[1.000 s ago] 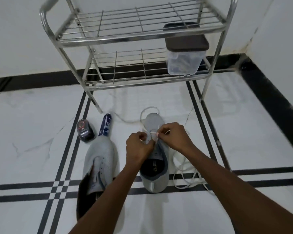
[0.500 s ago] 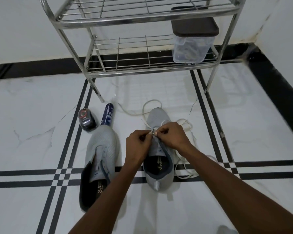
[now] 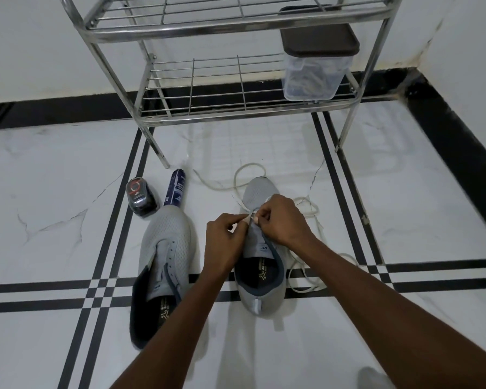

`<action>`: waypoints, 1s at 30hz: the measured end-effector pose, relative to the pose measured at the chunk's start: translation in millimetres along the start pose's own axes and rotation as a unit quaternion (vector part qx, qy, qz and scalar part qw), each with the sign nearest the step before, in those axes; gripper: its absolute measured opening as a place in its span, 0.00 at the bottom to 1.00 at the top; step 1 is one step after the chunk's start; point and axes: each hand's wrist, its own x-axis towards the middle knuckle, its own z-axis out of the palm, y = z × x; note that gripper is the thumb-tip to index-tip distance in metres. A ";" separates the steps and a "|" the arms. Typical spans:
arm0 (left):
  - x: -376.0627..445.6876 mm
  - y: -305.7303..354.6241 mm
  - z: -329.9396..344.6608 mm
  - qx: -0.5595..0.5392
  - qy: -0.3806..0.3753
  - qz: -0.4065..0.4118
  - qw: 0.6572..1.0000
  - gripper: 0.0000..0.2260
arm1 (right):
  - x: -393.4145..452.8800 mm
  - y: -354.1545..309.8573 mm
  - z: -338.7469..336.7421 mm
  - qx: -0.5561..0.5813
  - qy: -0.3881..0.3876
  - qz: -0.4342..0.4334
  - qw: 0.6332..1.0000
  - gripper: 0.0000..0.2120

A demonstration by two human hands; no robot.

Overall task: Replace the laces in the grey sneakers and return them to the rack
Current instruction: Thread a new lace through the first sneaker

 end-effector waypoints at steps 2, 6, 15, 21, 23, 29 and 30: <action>-0.1 -1.7 1.0 0.022 -0.002 0.012 1.000 0.08 | 0.0 -1.5 -0.3 -0.057 -0.016 -0.018 0.998 0.07; -3.4 -4.8 6.0 0.043 0.006 0.042 0.998 0.07 | 2.0 -4.4 0.2 -0.112 -0.048 -0.034 0.992 0.07; -1.4 -7.2 6.8 -0.190 -0.014 -0.160 0.969 0.09 | 0.2 5.6 -2.6 0.161 -0.015 0.050 0.986 0.01; 0.5 -6.5 19.3 -0.076 0.038 -0.150 0.985 0.07 | -23.4 -5.3 0.2 0.006 0.114 0.033 0.993 0.19; 0.2 -7.0 19.7 -0.044 0.044 -0.133 0.989 0.05 | -28.2 -6.3 -0.6 -0.033 0.011 0.093 0.995 0.26; 9.2 -3.2 -0.6 -0.011 0.104 -0.127 0.986 0.06 | -33.0 -4.4 -3.7 0.030 -0.018 0.130 0.991 0.11; 16.9 -2.8 -16.9 -0.015 0.191 -0.148 0.970 0.06 | -35.4 -1.9 -2.9 0.062 -0.010 0.119 0.991 0.11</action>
